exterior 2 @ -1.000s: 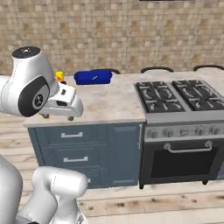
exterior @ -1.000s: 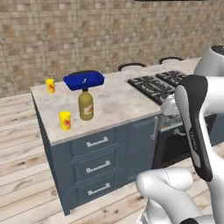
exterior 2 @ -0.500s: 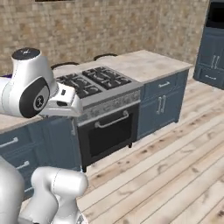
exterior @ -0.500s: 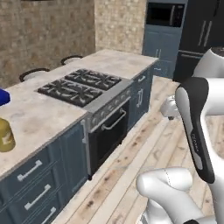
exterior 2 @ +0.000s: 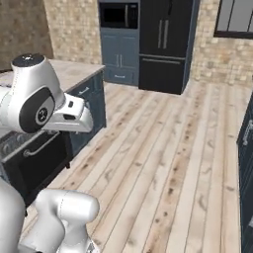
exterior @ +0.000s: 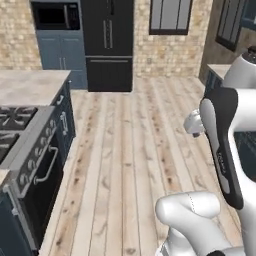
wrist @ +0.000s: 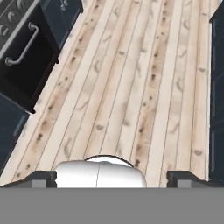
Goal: Place the drinks on the dining counter in a tight cluster.
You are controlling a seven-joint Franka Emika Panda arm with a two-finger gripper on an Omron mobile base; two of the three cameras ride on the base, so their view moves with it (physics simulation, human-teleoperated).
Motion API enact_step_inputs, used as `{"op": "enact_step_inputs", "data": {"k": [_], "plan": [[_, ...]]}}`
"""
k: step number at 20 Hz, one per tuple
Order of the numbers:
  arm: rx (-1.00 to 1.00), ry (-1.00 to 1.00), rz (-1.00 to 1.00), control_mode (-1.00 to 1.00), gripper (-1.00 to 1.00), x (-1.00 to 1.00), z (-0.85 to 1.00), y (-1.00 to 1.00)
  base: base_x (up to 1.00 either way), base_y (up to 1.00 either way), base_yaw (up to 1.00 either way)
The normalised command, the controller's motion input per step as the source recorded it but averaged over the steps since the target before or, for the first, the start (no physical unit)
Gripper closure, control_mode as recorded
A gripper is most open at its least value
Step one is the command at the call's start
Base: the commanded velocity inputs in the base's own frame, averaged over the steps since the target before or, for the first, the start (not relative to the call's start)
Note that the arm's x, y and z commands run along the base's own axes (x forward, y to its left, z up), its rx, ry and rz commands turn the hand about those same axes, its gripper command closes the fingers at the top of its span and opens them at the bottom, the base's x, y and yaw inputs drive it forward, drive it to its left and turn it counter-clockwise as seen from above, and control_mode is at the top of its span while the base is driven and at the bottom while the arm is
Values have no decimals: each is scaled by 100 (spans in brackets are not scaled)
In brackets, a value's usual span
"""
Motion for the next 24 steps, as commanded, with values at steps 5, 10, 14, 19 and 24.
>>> {"op": "enact_step_inputs", "data": {"k": [5,10,14,19,24], "plan": [[0,0,0,100,-100,0,0,0,99,43,-55],[0,0,0,100,-100,0,0,0,100,36,-37],[0,0,0,100,-100,0,0,0,100,30,-46],[0,0,0,100,-100,0,0,0,100,6,-51],[0,0,0,100,-100,0,0,0,98,0,-60]]}}
